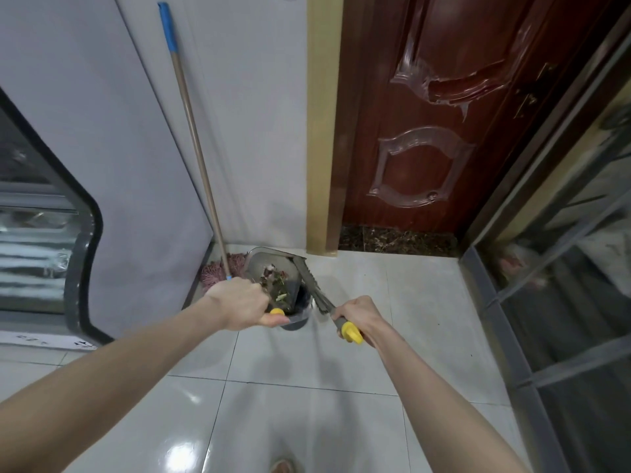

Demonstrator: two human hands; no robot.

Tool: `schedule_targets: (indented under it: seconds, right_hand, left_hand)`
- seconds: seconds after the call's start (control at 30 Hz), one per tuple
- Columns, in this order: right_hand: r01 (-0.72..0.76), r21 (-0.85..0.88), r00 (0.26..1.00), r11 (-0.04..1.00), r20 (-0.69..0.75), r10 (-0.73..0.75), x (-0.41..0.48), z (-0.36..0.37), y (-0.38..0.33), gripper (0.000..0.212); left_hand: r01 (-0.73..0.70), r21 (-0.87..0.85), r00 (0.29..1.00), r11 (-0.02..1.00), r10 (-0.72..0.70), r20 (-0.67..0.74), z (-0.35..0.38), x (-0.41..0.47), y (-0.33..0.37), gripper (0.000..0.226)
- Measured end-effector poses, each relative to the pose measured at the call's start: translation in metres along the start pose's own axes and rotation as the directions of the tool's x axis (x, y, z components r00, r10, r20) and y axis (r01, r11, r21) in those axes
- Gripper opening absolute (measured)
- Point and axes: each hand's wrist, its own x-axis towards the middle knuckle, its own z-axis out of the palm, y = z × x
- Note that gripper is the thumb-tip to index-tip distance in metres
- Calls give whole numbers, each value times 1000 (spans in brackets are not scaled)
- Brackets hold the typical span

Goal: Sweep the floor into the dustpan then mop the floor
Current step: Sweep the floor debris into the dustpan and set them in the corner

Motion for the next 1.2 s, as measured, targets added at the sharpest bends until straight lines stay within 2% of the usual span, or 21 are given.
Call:
schedule_targets:
  seconds: [0.17,0.3,0.43,0.57,0.6,0.73,0.8,0.9,1.03,1.2]
  right_hand:
    - [-4,10,1000,1000,7,4,0,-7,7,12]
    - [-6,8,1000,1000,17,6,-3,-9,9,13]
    - [1,12,1000,1000,23,-2,-7,-10,16,11]
    - [-1,33,999,999,41,0,-12,-4,16,14]
    - [-2,37,999,999,40,0,-13,-3,16,14]
    - [6,14,999,1000,34,-7,-18,-3,19,17]
    - [9,9,999,1000,32,-10,-20,-3,20,18]
    - [9,23,999,1000,40,-10,-23,-2,22,20]
    - [13,27,999,1000,45,-14,-27,-3,26,20]
    - [3,32,998,999,58,-5,-29,-1,27,19]
  left_hand:
    - [84,-28,996,996,-85,-39,-2,3,1,112]
    - [27,21,1000,999,-27,7,0,-1,12,102]
    - [110,-7,993,994,-111,-51,-3,-7,3,105]
    - [-28,65,999,998,26,32,20,-15,41,102]
    - [-27,77,999,997,24,43,21,-14,43,99]
    - [132,-1,991,991,-132,-38,1,-12,18,108]
    - [111,-23,993,994,-112,-43,2,-16,23,109]
    - [29,11,999,1000,-29,24,11,-21,45,109]
    - [152,-19,986,988,-153,-63,1,-23,19,110]
    - [48,7,999,999,-48,-8,23,-30,52,92]
